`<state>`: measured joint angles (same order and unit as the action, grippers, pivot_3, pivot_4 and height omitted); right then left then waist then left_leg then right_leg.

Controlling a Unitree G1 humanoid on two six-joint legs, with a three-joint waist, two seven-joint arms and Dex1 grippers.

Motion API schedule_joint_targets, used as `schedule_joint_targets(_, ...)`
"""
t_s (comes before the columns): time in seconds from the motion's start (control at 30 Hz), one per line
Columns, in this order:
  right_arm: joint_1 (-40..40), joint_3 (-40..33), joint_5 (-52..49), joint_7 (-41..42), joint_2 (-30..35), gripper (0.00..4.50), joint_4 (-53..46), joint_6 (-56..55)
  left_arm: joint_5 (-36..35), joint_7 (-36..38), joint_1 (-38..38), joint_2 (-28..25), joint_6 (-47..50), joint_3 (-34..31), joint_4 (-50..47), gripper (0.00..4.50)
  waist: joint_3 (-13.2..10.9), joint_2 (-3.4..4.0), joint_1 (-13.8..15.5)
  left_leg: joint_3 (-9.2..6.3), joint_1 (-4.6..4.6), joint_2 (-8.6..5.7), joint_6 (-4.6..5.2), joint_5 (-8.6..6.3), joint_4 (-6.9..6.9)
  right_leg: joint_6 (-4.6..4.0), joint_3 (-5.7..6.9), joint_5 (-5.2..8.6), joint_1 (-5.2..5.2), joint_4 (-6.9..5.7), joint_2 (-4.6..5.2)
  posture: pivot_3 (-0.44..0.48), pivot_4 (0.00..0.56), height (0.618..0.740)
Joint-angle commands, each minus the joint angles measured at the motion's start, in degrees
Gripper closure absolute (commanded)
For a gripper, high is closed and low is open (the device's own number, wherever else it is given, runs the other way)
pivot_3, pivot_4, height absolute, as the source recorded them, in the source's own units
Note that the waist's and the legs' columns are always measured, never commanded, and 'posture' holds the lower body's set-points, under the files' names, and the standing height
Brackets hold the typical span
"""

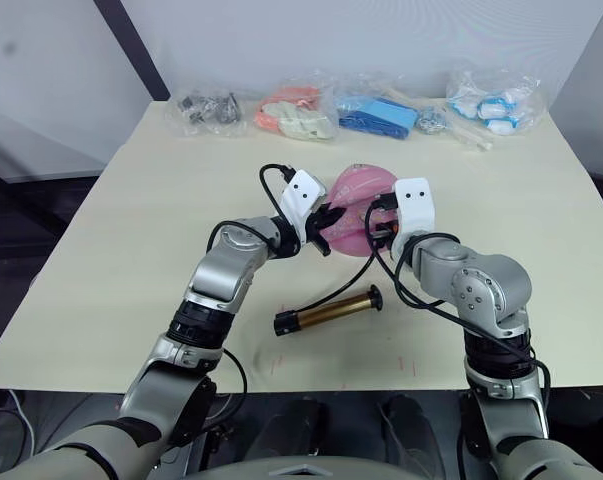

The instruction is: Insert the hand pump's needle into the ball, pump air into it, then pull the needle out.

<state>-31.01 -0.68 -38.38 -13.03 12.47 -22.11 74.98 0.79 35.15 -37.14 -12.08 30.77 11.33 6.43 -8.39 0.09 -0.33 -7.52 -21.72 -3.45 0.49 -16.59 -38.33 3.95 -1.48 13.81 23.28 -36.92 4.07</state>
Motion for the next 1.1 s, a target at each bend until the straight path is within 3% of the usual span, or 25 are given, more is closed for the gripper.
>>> schedule_joint_targets(0.03, -0.4, 0.7, 1.8, 2.1, 0.6, 4.23, -1.8, 1.7, 0.1, 0.1, 0.8, 0.4, 1.1, 1.9, 3.1, 4.5, 0.0, 0.0, 0.0, 0.0, 0.0, 0.0, 0.0, 0.0, 0.0, 0.0, 0.0, 0.0, 0.0, 0.0, 0.0, 0.0, 0.15, 0.74)
schedule_joint_targets(0.43, 1.4, 21.1, 16.6, 21.0, 19.8, 4.23, -3.0, -15.2, -0.4, 0.2, 0.6, 0.5, 0.6, 1.8, 3.5, 4.5, 0.0, -0.02, 0.3, -0.03, -0.01, -0.1, 0.0, 0.0, -0.04, 0.01, 0.07, 0.01, -0.03, 0.01, 0.05, 0.0, 0.15, 0.74)
schedule_joint_targets(0.8, 0.2, 24.0, 24.4, 32.7, 21.8, 4.23, 2.7, -22.1, -0.9, 1.6, 0.5, 0.1, 0.6, 2.4, 3.4, 4.5, 0.0, -0.06, 0.3, -0.09, 0.0, -0.07, -0.05, 0.03, -0.06, 0.01, 0.11, 0.01, -0.05, 0.01, 0.04, 0.0, 0.15, 0.74)
schedule_joint_targets(1.1, -3.9, 24.2, 25.3, 38.4, 18.6, 4.23, 7.8, -15.6, -1.7, 2.3, -0.3, 0.5, 0.9, 2.2, 4.3, 4.5, 0.1, -0.19, 0.0, -0.12, 0.1, -0.05, -0.1, 0.06, -0.07, -0.01, 0.13, -0.01, -0.15, -0.03, 0.02, 0.0, 0.15, 0.74)
